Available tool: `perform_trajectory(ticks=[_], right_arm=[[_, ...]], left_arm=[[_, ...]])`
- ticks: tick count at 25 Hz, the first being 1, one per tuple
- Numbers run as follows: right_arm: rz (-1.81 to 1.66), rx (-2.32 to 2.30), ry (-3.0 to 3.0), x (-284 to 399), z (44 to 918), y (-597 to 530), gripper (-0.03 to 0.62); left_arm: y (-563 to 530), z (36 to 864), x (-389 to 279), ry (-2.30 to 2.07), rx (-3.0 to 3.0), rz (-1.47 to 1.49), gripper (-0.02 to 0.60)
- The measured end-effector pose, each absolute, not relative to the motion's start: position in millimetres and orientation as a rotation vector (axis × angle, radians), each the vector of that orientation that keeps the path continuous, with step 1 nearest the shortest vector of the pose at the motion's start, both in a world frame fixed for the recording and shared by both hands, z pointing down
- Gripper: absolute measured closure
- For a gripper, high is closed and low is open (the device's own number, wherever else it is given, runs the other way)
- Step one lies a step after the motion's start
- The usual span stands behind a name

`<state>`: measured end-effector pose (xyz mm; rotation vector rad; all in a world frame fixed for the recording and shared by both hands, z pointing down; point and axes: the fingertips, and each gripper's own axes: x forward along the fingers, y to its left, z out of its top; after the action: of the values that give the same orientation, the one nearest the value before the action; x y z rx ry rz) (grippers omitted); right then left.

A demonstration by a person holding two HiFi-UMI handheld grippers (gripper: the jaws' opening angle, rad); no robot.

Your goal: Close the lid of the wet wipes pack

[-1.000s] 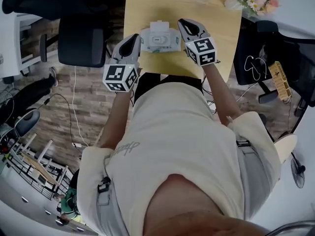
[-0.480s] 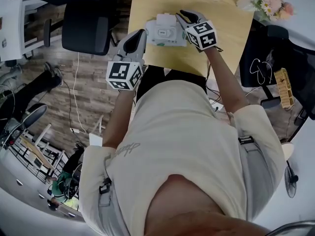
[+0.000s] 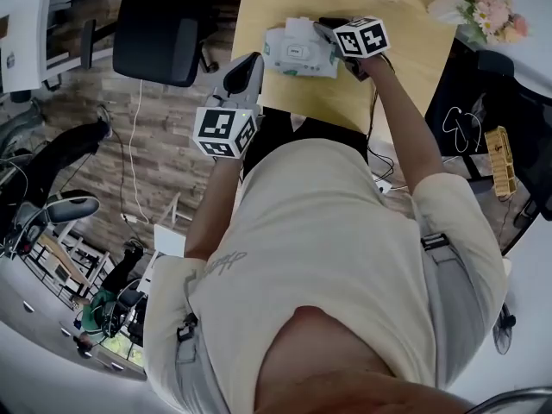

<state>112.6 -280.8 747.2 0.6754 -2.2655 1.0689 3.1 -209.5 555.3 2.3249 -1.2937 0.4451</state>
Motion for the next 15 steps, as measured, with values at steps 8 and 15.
perform_trajectory(ticks=[8,15], right_arm=[[1.055,0.665,-2.309,112,723,-281,0.537],[0.952,0.729,-2.319,108,698,-263,0.557]], left_arm=[[-203,549,-10,-1.286,2.355,0.432,0.565],[-199,543,-13,-1.239,2.410,0.367,0.565]])
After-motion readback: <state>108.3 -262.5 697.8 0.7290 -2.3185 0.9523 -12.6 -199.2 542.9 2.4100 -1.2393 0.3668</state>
